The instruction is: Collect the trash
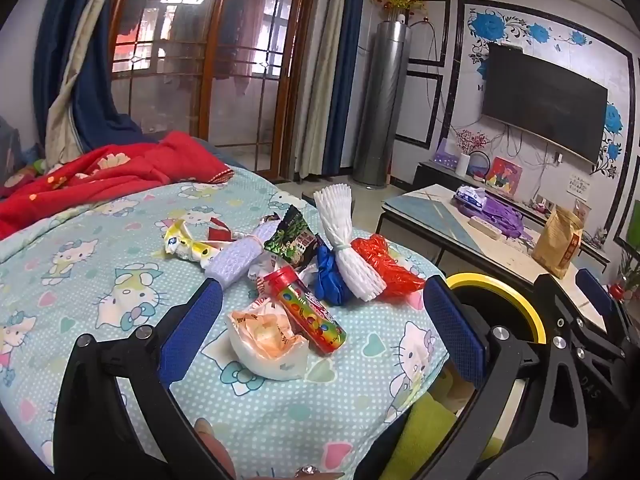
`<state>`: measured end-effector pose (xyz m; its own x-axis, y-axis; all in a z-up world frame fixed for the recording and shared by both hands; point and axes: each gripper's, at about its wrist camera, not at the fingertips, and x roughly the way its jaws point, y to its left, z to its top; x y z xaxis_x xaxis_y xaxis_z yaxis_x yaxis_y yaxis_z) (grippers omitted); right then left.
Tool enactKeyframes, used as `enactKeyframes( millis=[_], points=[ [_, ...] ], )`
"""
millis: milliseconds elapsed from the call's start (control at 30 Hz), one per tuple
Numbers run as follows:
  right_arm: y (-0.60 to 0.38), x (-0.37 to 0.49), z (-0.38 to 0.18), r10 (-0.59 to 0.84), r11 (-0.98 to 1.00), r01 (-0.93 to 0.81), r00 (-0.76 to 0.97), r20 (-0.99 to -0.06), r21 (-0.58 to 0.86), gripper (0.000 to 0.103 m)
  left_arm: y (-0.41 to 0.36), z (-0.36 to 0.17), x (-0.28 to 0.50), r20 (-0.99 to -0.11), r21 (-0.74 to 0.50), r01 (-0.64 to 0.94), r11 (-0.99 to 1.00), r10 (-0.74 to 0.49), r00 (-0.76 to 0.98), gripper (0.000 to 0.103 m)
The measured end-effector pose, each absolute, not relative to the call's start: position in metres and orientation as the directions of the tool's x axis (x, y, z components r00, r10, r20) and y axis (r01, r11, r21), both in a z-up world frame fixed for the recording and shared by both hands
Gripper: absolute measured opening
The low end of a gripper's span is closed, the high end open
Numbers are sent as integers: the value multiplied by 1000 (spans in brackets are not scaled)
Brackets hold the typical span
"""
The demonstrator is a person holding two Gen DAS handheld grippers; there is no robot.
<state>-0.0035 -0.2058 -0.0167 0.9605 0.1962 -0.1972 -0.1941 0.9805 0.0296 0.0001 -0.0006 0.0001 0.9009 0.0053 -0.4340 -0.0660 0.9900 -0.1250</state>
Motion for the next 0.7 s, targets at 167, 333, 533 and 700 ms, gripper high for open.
enactKeyframes(
  millis=[167,333,533,700],
  points=[
    [-210,-2,-17,196,981,-192,961,-196,37,97,-4,3,4,-429,-125,-67,990,7,903,92],
    [-203,-3,-14,196,980,-196,962,-190,18,97,-5,9,2,-417,-125,-62,990,4,909,92],
    [-202,-2,-15,199,980,-200,961,-194,15,97,-2,5,2,-407,-123,-57,991,2,913,92],
    [-203,-3,-15,193,981,-194,962,-194,14,97,-2,3,2,-403,-123,-58,991,4,915,92]
  ],
)
